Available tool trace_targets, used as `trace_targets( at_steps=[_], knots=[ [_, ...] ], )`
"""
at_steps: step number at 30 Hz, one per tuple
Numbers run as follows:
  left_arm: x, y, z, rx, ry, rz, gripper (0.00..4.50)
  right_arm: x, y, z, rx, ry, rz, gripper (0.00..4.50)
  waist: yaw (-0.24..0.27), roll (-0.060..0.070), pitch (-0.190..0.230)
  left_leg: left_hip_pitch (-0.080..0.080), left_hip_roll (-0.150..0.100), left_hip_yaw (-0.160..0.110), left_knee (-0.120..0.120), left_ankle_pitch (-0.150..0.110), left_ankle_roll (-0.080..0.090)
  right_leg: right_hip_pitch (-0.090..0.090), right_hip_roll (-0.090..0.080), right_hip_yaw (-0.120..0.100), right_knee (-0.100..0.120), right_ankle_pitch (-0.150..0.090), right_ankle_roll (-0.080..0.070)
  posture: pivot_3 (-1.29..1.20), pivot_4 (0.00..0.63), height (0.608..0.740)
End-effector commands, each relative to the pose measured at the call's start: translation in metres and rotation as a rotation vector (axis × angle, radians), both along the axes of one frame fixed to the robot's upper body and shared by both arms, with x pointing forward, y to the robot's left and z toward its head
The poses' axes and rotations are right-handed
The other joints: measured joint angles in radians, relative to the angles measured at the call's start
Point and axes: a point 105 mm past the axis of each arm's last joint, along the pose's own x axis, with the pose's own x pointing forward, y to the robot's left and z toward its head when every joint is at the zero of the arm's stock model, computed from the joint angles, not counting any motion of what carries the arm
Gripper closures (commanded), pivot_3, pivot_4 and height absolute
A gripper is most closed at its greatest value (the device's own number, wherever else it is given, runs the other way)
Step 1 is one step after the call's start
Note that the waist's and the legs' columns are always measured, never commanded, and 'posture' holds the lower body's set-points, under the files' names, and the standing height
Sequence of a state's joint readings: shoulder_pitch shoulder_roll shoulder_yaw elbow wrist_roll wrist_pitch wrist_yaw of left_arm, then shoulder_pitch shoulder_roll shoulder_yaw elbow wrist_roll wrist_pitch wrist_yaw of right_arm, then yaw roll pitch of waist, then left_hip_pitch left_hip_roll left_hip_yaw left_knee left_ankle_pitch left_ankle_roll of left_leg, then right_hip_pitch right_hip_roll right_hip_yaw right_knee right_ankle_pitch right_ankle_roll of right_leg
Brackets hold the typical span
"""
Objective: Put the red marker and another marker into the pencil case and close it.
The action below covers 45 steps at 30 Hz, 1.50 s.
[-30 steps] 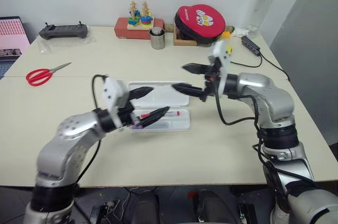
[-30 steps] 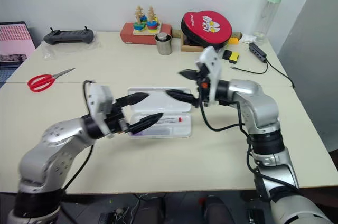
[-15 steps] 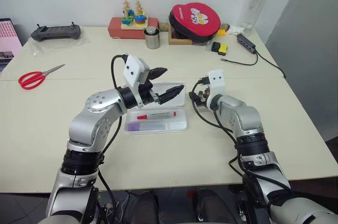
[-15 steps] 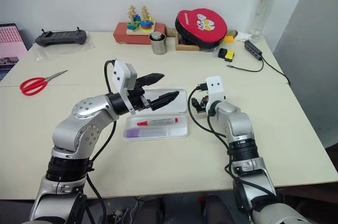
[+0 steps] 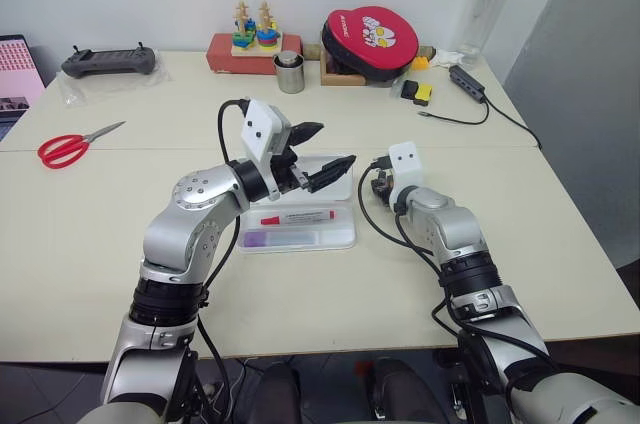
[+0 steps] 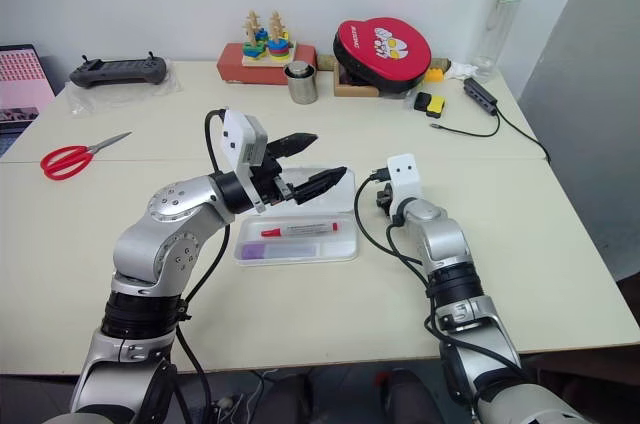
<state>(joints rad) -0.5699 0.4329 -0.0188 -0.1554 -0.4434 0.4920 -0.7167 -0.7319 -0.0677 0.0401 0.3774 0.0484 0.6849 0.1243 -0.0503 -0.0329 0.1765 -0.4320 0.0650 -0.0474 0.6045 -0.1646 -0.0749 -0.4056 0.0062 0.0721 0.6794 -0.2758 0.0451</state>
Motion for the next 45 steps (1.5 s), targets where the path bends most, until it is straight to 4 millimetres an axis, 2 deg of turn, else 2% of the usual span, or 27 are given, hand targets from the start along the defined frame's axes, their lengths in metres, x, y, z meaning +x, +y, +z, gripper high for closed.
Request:
trace_targets(
  at_steps=[1,4,8,11,13,17,19,22,27,32,38,40,41,45],
  knots=[
    [-0.003,-0.004,0.012,-0.001,-0.058,-0.018,0.0,0.007,-0.014,0.016,0.027,-0.06,-0.061,3.47,0.0,0.0,0.0,0.0,0.0,0.0,0.0,0.0,0.0,0.0,0.0,0.0,0.0,0.0,0.0,0.0,0.15,0.74],
    [-0.003,-0.003,0.014,-0.003,-0.06,-0.016,0.0,0.009,-0.017,0.034,0.094,-0.113,-0.047,4.11,0.0,0.0,0.0,0.0,0.0,0.0,0.0,0.0,0.0,0.0,0.0,0.0,0.0,0.0,0.0,0.0,0.15,0.74],
    [-0.007,-0.002,0.016,-0.005,-0.058,-0.036,0.0,-0.003,-0.008,0.077,0.221,-0.225,0.163,4.21,-0.003,0.001,0.001,0.0,0.0,0.0,0.0,0.0,0.0,0.0,0.0,0.0,0.0,0.0,0.0,0.0,0.15,0.74],
    [-0.012,0.008,0.015,0.015,-0.072,-0.052,0.0,-0.028,0.002,0.102,0.273,-0.246,0.409,4.21,-0.004,0.001,0.001,0.0,0.0,0.0,-0.001,0.0,0.0,0.0,0.0,0.0,0.0,0.0,0.0,0.0,0.15,0.74],
    [-0.019,0.019,0.012,0.035,-0.058,-0.089,0.0,-0.06,0.015,0.108,0.253,-0.222,0.64,4.21,-0.005,0.001,0.001,0.0,0.0,0.0,-0.001,0.0,0.0,0.0,0.0,0.0,-0.001,0.0,0.0,0.0,0.15,0.74],
    [-0.028,0.044,-0.001,0.121,-0.011,-0.125,0.0,-0.109,0.036,0.077,0.089,-0.071,0.942,4.21,-0.008,0.001,0.001,0.0,0.0,0.0,-0.004,0.0,0.0,0.0,0.0,-0.001,-0.001,-0.002,-0.002,0.0,0.15,0.74],
    [-0.034,0.054,-0.006,0.157,0.025,-0.147,0.0,-0.118,0.041,0.064,0.047,-0.027,0.997,4.21,-0.01,0.001,0.001,0.001,0.001,0.0,-0.004,0.0,0.0,-0.001,0.0,-0.001,-0.001,-0.002,-0.003,0.0,0.15,0.74],
    [-0.039,0.068,-0.013,0.21,0.085,-0.146,0.0,-0.111,0.048,0.032,-0.091,0.032,0.974,4.21,-0.01,0.002,0.001,0.002,0.002,0.0,-0.005,0.0,0.0,-0.001,0.001,-0.001,0.0,-0.003,-0.004,0.0,0.15,0.74],
    [-0.042,0.071,-0.014,0.213,0.093,-0.13,0.0,-0.102,0.061,0.013,-0.133,0.051,0.957,4.21,-0.002,0.001,0.001,0.001,0.001,0.0,-0.002,0.0,0.0,-0.001,0.0,0.0,-0.001,-0.005,-0.007,0.0,0.15,0.74],
    [-0.044,0.069,-0.013,0.201,0.089,-0.118,0.0,-0.094,0.06,0.011,-0.143,0.043,0.943,4.21,0.0,0.0,0.001,0.001,0.001,0.0,-0.001,0.0,0.0,-0.001,0.0,-0.001,-0.001,-0.002,-0.001,0.0,0.15,0.74],
    [-0.044,0.068,-0.014,0.2,0.089,-0.11,0.0,-0.093,0.058,0.014,-0.132,0.045,0.949,4.21,-0.001,0.001,0.001,0.001,0.001,0.0,-0.002,0.0,0.0,-0.001,0.0,-0.001,-0.001,-0.002,-0.002,0.0,0.15,0.74],
    [-0.044,0.067,-0.014,0.199,0.088,-0.108,0.0,-0.092,0.057,0.013,-0.136,0.045,0.942,3.51,-0.001,0.001,0.001,0.001,0.001,0.0,-0.002,0.0,0.0,-0.001,0.0,-0.001,-0.001,-0.002,-0.002,0.0,0.15,0.74],
    [-0.044,0.067,-0.014,0.199,0.087,-0.107,0.0,-0.092,0.057,0.014,-0.133,0.041,0.943,3.46,-0.001,0.0,0.001,0.001,0.001,0.0,-0.002,0.0,0.0,-0.001,0.0,-0.001,-0.001,-0.002,-0.002,0.0,0.15,0.74],
    [-0.043,0.067,-0.013,0.196,0.084,-0.102,0.0,-0.094,0.06,0.027,-0.071,0.016,0.962,2.65,-0.001,0.001,0.001,0.001,0.001,0.0,-0.002,0.0,0.0,-0.001,0.0,-0.001,-0.001,-0.002,-0.002,0.0,0.15,0.74]
  ],
)
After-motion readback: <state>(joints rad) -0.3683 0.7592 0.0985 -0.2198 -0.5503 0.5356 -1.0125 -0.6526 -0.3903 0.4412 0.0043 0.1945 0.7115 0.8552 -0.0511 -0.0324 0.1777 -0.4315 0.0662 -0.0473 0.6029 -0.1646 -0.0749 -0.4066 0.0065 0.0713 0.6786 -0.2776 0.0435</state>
